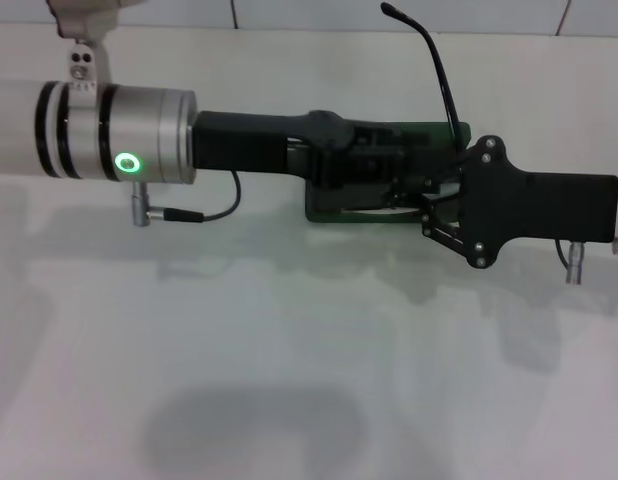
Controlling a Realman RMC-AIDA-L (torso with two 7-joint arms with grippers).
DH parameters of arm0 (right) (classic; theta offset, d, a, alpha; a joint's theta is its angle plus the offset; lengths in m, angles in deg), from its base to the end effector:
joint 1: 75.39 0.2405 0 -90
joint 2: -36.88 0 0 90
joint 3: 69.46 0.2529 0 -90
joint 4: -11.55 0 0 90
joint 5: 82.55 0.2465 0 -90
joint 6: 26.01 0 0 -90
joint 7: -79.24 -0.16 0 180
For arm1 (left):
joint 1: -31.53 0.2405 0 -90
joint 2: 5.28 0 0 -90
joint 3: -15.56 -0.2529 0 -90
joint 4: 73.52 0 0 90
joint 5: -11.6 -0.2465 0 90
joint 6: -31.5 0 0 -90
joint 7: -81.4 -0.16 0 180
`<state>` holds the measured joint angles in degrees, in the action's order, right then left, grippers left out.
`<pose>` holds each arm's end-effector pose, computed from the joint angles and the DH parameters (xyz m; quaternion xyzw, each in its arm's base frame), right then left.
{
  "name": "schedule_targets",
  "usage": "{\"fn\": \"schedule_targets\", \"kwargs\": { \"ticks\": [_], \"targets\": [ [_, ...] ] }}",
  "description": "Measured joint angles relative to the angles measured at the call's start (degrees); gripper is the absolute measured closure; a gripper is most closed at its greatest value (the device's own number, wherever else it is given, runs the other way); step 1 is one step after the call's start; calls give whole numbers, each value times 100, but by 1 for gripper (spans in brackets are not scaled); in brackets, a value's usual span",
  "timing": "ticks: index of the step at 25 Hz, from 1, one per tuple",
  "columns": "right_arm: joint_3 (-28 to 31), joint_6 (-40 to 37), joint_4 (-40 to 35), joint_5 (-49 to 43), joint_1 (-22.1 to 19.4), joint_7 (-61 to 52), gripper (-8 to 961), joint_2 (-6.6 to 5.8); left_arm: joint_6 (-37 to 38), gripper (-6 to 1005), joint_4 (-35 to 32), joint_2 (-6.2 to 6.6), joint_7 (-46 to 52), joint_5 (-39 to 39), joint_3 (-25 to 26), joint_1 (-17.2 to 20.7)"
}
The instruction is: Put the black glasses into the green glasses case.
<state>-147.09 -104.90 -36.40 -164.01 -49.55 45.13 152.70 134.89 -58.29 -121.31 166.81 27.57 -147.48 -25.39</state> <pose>0.1917 0.3702 -0.0368 -0.9146 -0.2674 0.2308 0.1969 -0.1688 0.3819 -0.0420 0.9028 0.2623 0.3274 0.0952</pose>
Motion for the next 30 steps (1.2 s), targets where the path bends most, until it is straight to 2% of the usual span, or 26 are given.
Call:
{"fn": "schedule_targets", "kwargs": {
  "ticks": [8, 13, 15, 17, 18, 19, 21, 23, 25, 30],
  "targets": [
    [-2, -37, -2, -2, -13, 54, 805, -3, 0, 590, 15, -7, 7, 31, 2, -31],
    [65, -318, -8, 23, -82, 171, 804, -4, -182, 590, 102, 130, -23, 497, 9, 185],
    [140, -716, 3, 164, -112, 293, 803, 1, -633, 590, 223, 144, -38, 502, 9, 279],
    [154, -1099, 34, 279, -102, 316, 803, -9, -1109, 590, 284, 114, -41, 477, 10, 321],
    [144, -1291, 48, 307, -76, 274, 803, -13, -1615, 590, 264, 26, -95, 486, 9, 325],
    [135, -1436, 66, 306, -42, 198, 803, -13, -1615, 590, 264, 26, -95, 486, 9, 325],
    [95, -1681, 235, 299, 111, -15, 802, -2, -1817, 590, 232, -85, -290, 587, 9, 269],
    [32, -1750, 598, 295, 367, -149, 802, 7, -1769, 590, 224, -188, -605, 712, 9, 189],
    [-12, -1726, 1041, 295, 647, -210, 801, 8, -1581, 590, 225, -223, -833, 764, 9, 139],
    [29, -1371, 1933, 360, 1095, -238, 800, 6, -859, 590, 226, -178, -1280, 811, 9, 132]
  ]
}}
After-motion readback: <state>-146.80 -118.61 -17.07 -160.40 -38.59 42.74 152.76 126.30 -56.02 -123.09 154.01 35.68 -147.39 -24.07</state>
